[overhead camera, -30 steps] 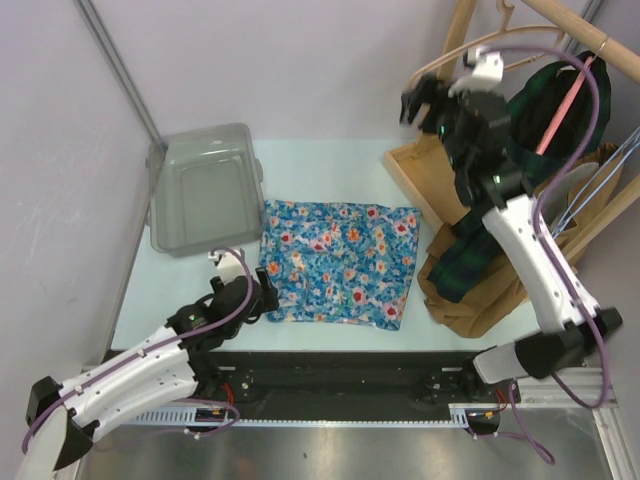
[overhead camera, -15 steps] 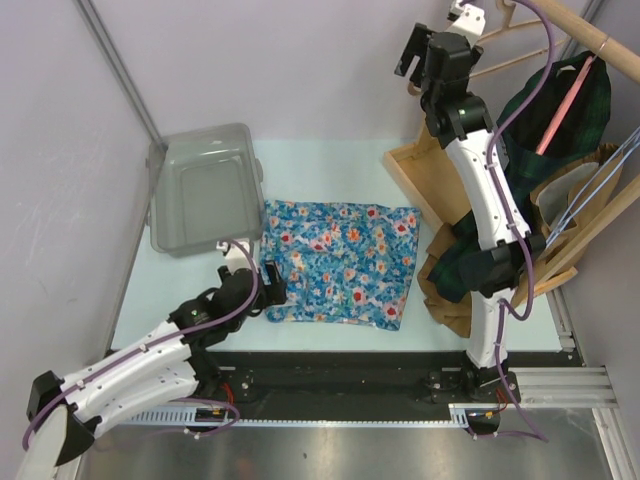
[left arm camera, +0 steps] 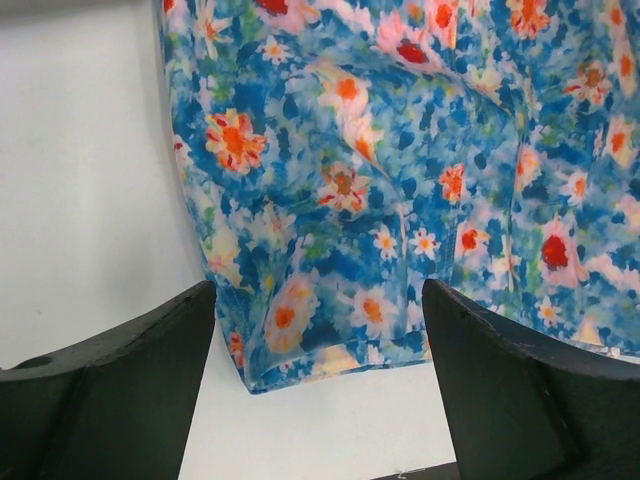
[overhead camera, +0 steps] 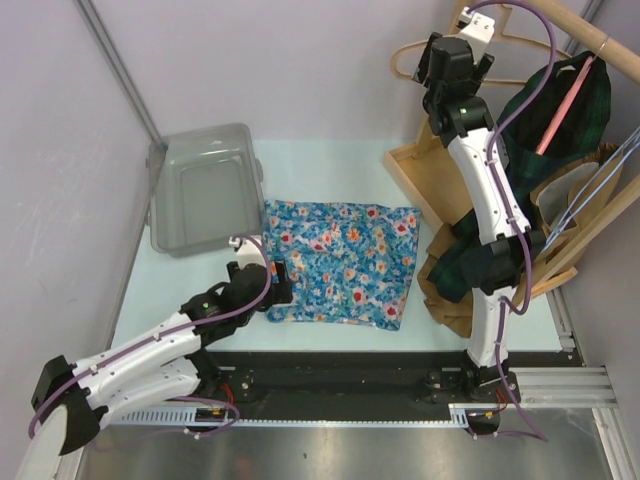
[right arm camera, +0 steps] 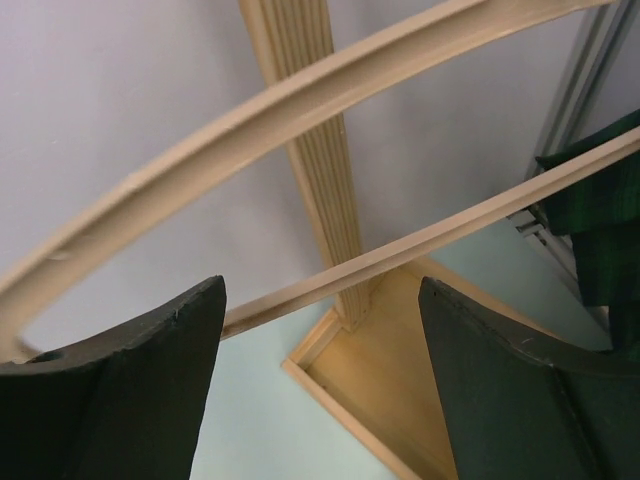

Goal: Place the skirt on the hanger
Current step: Grab a hanger with the right arm

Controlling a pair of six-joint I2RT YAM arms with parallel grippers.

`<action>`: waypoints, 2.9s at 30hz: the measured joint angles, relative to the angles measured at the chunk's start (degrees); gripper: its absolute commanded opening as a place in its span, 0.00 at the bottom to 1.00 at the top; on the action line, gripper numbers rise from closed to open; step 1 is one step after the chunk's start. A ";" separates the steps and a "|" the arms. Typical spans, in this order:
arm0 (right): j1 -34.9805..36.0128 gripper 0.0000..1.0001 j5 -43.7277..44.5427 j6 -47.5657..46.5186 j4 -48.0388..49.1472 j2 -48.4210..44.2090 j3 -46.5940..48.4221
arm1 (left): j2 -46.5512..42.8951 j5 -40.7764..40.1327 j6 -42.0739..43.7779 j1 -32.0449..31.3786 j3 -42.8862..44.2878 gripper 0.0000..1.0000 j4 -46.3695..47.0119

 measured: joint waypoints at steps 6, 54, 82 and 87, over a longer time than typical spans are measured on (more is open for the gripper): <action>-2.12 0.86 -2.08 1.79 0.52 -0.61 -1.53 | 0.37 0.33 0.98 0.00 0.63 0.88 1.40; -5.57 0.72 -5.14 7.98 1.27 4.81 3.89 | 1.92 3.19 2.43 0.00 1.53 0.89 2.93; -9.18 0.45 -6.23 8.98 -7.45 -7.15 -5.44 | -0.33 4.44 2.40 0.00 1.18 0.89 3.93; -9.25 0.11 -7.41 9.75 -8.26 -7.02 -5.38 | -0.94 4.46 2.40 0.00 1.09 0.90 3.87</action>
